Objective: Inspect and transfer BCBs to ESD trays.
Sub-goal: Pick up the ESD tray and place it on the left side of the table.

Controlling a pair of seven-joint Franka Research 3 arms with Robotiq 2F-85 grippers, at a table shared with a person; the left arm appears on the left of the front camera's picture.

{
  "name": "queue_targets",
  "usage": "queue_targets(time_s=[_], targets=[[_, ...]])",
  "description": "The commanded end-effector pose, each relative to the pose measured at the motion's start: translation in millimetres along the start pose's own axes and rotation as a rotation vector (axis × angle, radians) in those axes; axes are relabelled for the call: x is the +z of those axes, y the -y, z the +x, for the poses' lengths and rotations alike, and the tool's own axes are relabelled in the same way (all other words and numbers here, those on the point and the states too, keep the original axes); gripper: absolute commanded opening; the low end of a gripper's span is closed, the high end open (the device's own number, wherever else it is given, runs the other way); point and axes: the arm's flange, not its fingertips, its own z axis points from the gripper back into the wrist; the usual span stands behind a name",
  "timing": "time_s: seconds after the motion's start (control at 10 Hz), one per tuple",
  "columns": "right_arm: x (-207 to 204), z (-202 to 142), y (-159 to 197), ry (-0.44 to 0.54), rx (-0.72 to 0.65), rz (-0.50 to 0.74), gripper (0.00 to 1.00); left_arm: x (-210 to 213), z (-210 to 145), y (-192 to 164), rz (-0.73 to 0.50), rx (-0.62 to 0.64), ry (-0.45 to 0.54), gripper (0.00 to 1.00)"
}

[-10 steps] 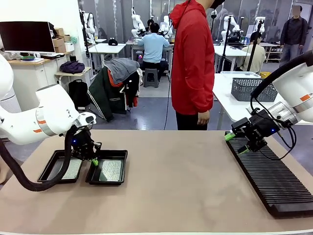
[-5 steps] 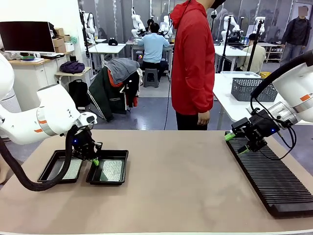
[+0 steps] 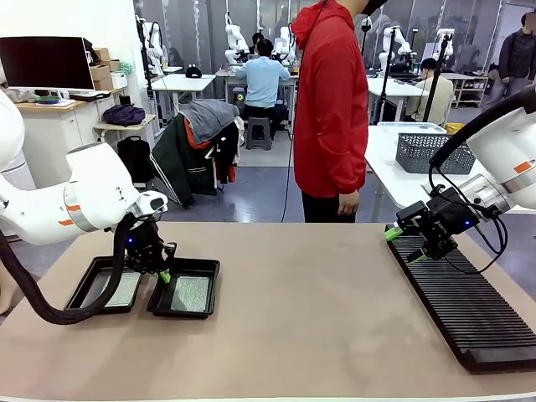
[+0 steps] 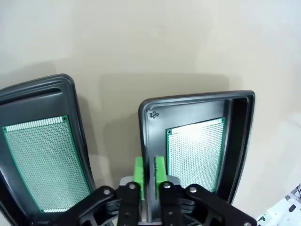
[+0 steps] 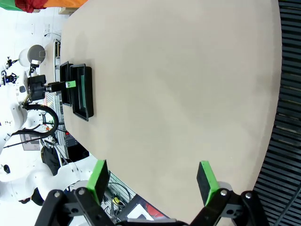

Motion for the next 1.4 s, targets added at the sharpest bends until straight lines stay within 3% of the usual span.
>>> queue_targets(time_s=[0.0,0.1,0.2,0.3,0.4,0.5,0.6,0.7,0.8,0.9,1.0,1.3], targets=[[0,-1,-2,0.004,-0.021,-0.015,1.00,11,1,7,0.061,0.015,-0.017,0.38],[0,-1,-2,0.004,-0.021,-0.015,1.00,15,0,9,0.086,0.022,-0.024,0.25],[0,-1,-2,0.004,-0.021,-0.015,1.00,21,-1,12,0.107,0.024,-0.021,0.55],[0,-1,-2,0.004,-0.021,-0.015,1.00,30,-4,16,0.129,0.022,-0.016,0.42],[0,-1,-2,0.004,-0.021,-0.015,1.00,39,-7,21,0.150,0.017,-0.015,0.73],[0,-1,-2,0.004,-0.021,-0.015,1.00,51,-12,26,0.181,0.006,-0.022,0.60],[0,-1,-2,0.004,-0.021,-0.015,1.00,63,-17,30,0.216,0.003,-0.025,0.90],[0,-1,-2,0.004,-0.021,-0.015,1.00,76,-23,33,0.239,0.006,-0.025,0.77],[0,-1,-2,0.004,-0.021,-0.015,1.00,88,-29,35,0.256,0.005,-0.023,1.00],[0,-1,-2,0.004,-0.021,-0.015,1.00,99,-34,36,0.266,0.007,-0.019,0.95],[0,-1,-2,0.004,-0.021,-0.015,1.00,107,-38,37,0.276,0.012,-0.015,1.00],[0,-1,-2,0.004,-0.021,-0.015,1.00,118,-40,39,0.262,0.001,-0.008,1.00]])
